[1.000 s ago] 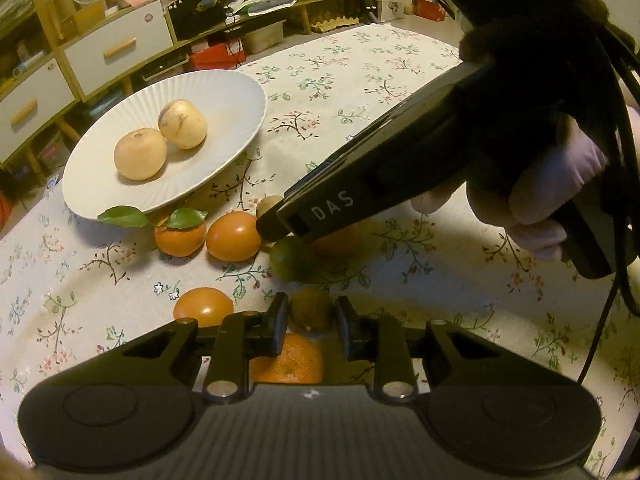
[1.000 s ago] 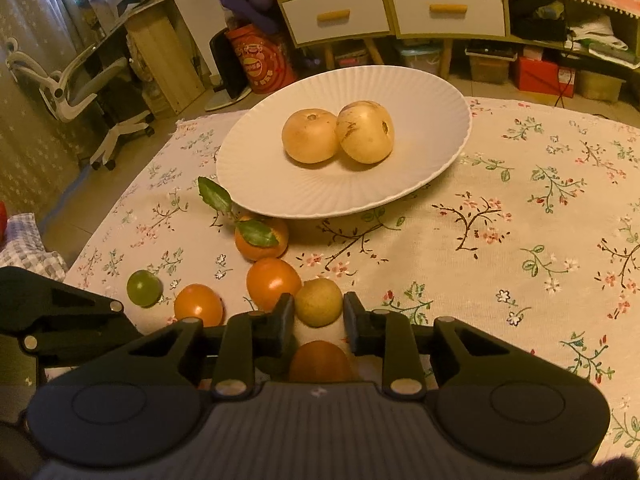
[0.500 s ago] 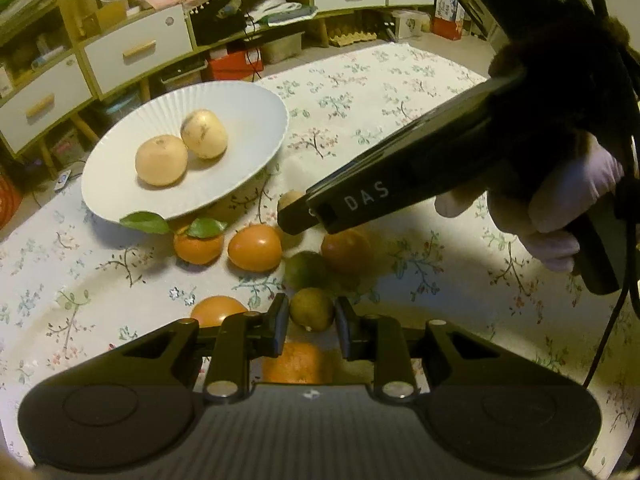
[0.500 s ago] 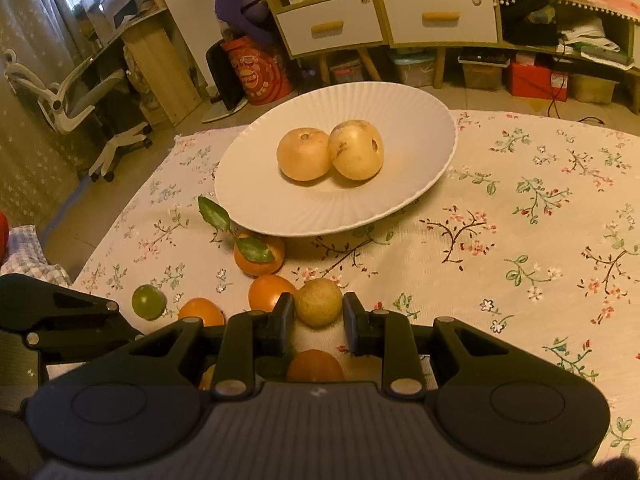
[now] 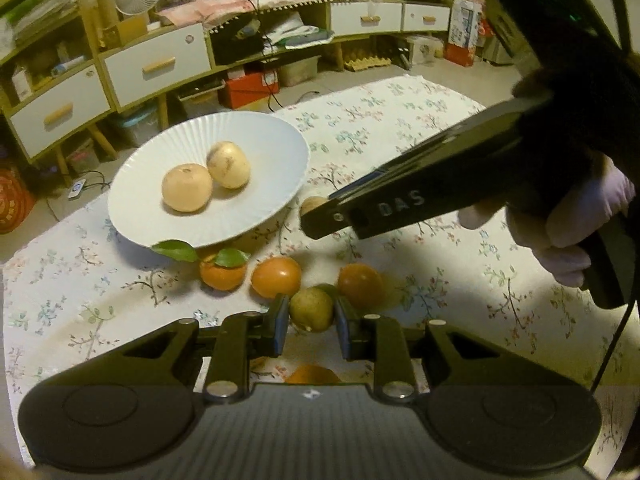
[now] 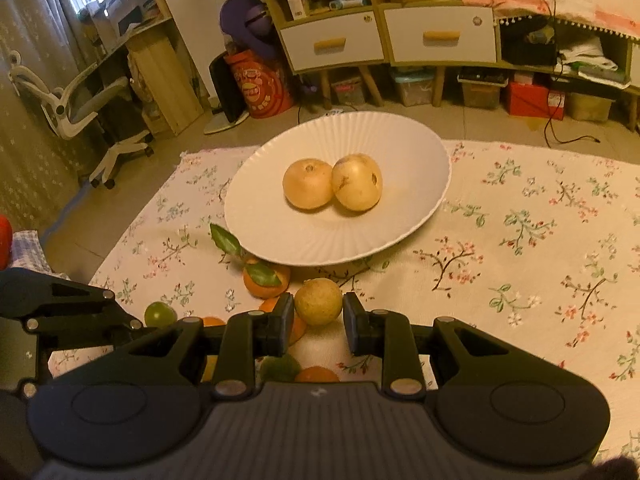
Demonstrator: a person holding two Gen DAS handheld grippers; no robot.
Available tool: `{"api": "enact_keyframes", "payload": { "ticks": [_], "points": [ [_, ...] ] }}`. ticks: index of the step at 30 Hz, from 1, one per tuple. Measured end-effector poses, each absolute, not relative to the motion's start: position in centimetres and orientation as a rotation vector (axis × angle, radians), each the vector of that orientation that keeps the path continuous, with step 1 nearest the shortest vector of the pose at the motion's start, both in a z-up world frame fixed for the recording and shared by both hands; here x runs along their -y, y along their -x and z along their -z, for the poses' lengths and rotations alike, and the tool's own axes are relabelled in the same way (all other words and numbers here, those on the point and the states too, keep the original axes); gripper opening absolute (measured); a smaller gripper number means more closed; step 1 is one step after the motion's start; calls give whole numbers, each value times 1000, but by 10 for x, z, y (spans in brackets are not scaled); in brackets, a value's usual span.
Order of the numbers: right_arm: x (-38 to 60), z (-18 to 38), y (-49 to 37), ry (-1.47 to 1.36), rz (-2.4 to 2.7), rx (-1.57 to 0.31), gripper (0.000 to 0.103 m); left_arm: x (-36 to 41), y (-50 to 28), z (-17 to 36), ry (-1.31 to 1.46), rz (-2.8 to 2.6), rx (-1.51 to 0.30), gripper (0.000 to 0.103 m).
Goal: Organize fruits
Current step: 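Grasp a small brown fruit with the left tool while the right tool grasps another, then lower the small brown fruit onto the plate with the left tool while the right tool releases its fruit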
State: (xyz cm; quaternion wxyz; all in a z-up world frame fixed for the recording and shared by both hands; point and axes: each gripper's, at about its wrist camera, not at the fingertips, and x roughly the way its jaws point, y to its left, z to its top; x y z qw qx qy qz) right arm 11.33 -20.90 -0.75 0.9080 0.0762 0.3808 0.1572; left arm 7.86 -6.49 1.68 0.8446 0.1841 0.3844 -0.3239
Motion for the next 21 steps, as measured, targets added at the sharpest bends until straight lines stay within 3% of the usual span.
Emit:
{"api": "enact_keyframes", "payload": {
  "ticks": [21],
  "points": [
    [210,-14,-120,-7,-342,-657,24,47,-127,-31,-281,535,-648,16]
  ]
}}
